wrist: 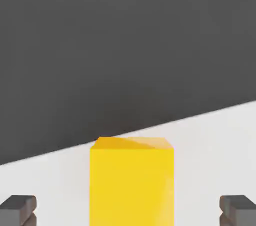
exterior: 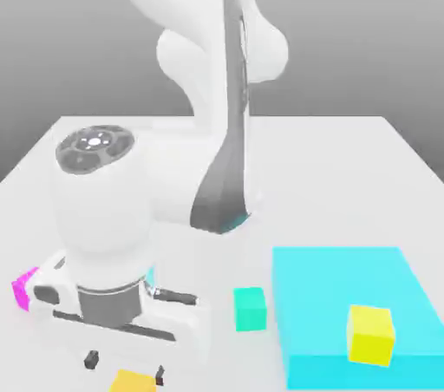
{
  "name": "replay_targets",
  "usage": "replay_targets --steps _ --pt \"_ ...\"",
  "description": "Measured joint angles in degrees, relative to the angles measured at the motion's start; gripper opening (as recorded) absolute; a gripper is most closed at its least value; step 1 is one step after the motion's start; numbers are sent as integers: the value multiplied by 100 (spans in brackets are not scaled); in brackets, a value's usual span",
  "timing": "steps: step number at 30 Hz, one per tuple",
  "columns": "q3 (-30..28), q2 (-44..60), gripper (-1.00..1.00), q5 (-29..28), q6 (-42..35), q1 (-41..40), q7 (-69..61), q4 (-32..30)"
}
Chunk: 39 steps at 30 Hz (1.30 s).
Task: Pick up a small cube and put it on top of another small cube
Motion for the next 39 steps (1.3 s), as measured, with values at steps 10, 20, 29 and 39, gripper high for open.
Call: replay_targets --steps 10,20,29,39 --pt "-22 -140 -100 -33 -114 14 24 -33" --pt "6 -1534 -100 292 -495 570 1642 -1041" --pt "186 -2608 -100 197 -390 1141 4032 -2172" --pt "554 -3441 -100 -605 -102 1244 6939 -3306"
